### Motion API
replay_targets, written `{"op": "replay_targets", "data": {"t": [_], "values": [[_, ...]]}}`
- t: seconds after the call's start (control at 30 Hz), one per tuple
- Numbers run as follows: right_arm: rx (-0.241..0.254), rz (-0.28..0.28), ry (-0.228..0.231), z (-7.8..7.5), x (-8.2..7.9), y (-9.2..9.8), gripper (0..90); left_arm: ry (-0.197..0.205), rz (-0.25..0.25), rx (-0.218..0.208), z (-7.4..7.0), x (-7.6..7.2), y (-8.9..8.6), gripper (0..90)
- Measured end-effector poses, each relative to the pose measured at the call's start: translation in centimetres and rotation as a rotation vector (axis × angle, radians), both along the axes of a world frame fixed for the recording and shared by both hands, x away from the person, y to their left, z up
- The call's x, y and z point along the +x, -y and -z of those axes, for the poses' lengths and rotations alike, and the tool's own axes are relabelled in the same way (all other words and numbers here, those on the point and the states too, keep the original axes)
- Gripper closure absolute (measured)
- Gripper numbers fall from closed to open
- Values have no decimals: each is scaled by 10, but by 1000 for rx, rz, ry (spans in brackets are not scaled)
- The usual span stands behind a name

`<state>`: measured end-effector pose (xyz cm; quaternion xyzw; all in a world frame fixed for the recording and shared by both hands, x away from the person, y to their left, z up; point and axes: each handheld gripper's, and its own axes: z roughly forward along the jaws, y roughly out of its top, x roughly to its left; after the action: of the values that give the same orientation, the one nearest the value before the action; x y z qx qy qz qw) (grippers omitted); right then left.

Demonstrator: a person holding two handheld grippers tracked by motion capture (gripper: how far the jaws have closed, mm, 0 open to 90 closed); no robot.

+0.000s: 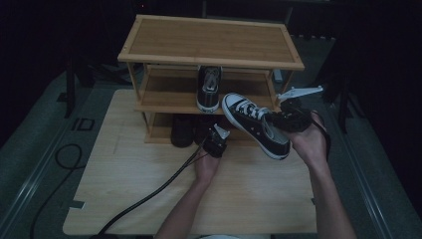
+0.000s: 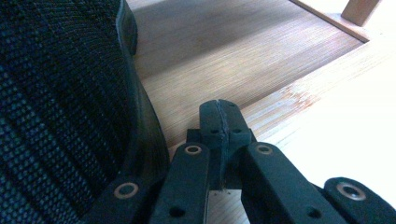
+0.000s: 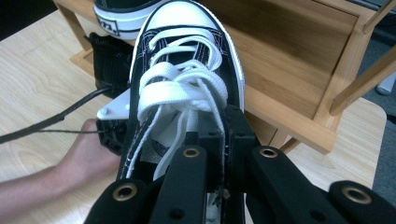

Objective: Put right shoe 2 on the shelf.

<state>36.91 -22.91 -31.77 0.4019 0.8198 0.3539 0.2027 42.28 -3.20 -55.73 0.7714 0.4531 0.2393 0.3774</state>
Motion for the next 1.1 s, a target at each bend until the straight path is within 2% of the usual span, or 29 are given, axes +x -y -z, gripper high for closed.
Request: {"op": "replay_targets", "data": {"t": [0.5, 0.87, 0.93, 1.1], "values": [[11, 57, 8, 0, 21, -6, 877, -2, 0, 1, 0, 0, 0, 900], [51, 101, 10, 0, 35, -10, 875, -3, 0, -1, 0, 0, 0, 900], [41, 127, 26, 0, 37, -13, 876, -3, 0, -1, 0, 0, -1, 900], [54, 142, 24, 0, 42, -14, 875, -3, 0, -1, 0, 0, -1, 900]]}}
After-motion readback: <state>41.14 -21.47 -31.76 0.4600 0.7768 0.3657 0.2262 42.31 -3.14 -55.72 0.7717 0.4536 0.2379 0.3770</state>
